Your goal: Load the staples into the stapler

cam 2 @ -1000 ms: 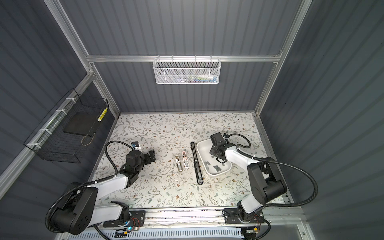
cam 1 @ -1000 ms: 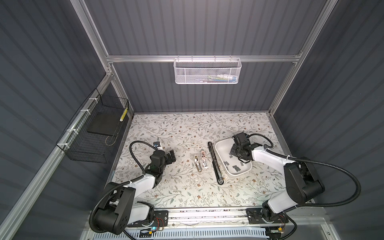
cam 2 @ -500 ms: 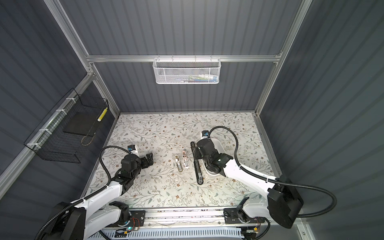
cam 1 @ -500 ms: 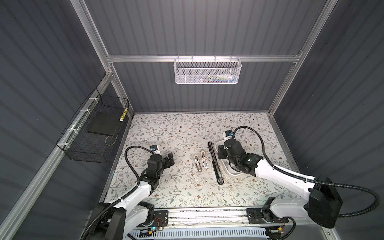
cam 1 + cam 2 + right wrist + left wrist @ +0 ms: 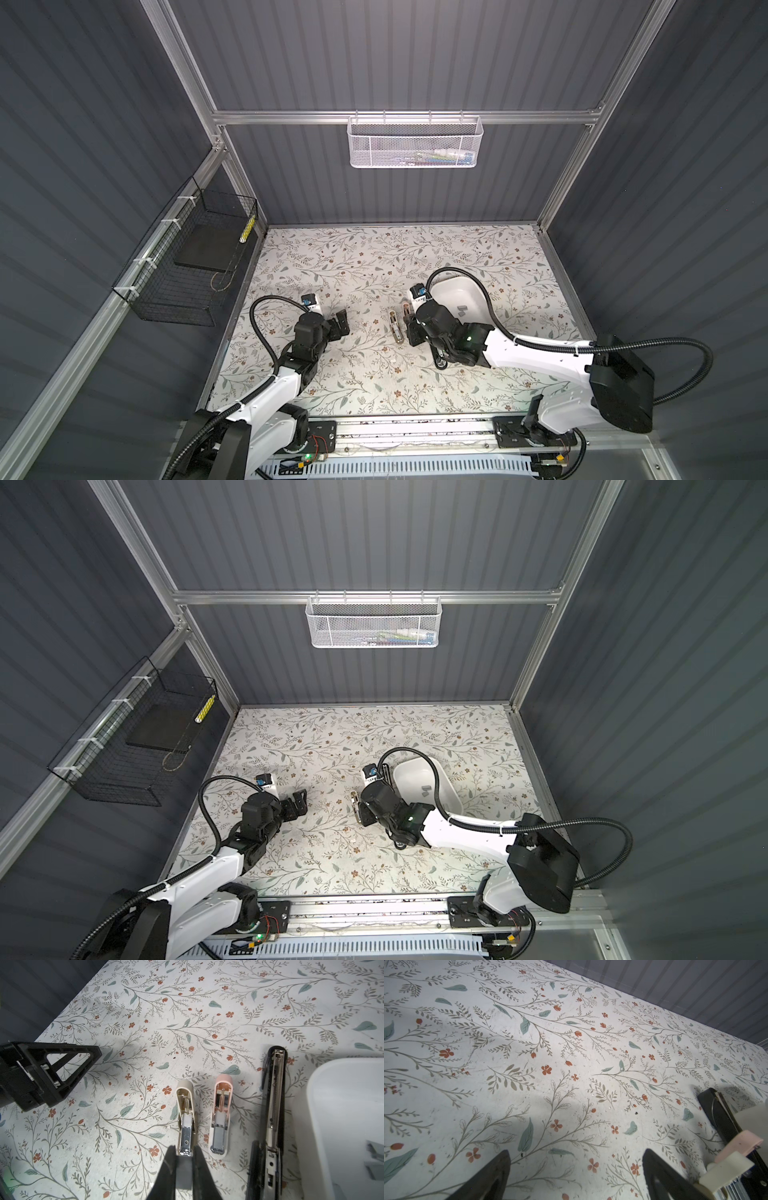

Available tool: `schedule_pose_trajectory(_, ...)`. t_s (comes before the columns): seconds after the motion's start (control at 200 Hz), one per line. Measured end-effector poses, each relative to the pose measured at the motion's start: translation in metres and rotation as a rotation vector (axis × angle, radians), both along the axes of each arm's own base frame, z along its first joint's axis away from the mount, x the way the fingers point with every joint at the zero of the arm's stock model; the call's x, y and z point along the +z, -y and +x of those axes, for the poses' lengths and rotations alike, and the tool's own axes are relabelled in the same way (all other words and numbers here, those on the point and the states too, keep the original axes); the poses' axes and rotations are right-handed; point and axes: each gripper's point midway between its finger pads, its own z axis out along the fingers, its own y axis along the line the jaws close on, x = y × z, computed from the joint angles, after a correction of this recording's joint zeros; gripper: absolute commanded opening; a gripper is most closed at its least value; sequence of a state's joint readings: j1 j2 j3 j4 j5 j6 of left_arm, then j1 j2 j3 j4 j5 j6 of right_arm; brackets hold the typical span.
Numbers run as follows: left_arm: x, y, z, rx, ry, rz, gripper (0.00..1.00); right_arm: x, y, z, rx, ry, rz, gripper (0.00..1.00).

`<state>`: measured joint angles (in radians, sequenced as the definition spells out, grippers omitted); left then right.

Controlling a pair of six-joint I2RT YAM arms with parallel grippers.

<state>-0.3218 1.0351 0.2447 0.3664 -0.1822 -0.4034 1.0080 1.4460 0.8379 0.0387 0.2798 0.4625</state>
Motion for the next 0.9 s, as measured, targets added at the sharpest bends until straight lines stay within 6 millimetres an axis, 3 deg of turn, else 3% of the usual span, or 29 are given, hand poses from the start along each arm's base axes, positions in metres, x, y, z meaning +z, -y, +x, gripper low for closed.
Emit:
schedule_pose_trajectory(0.185,0.002,0.001,0.003,-0.001,0.015,-0.002,0.99,-0.005,-0.005,0.003,0.009,0.007,-0.002,0.04)
schedule_pose_trajectory(0.535,-0.004,0.001,0.004,-0.003,0.001,0.006,0.99,-0.061,-0.018,0.011,0.028,-0.039,-0.114,0.00)
schedule_pose_trajectory(0.9,-0.007,0.002,0.006,-0.004,0.000,0.008,0.99,-0.059,-0.021,0.016,0.038,-0.005,-0.134,0.00)
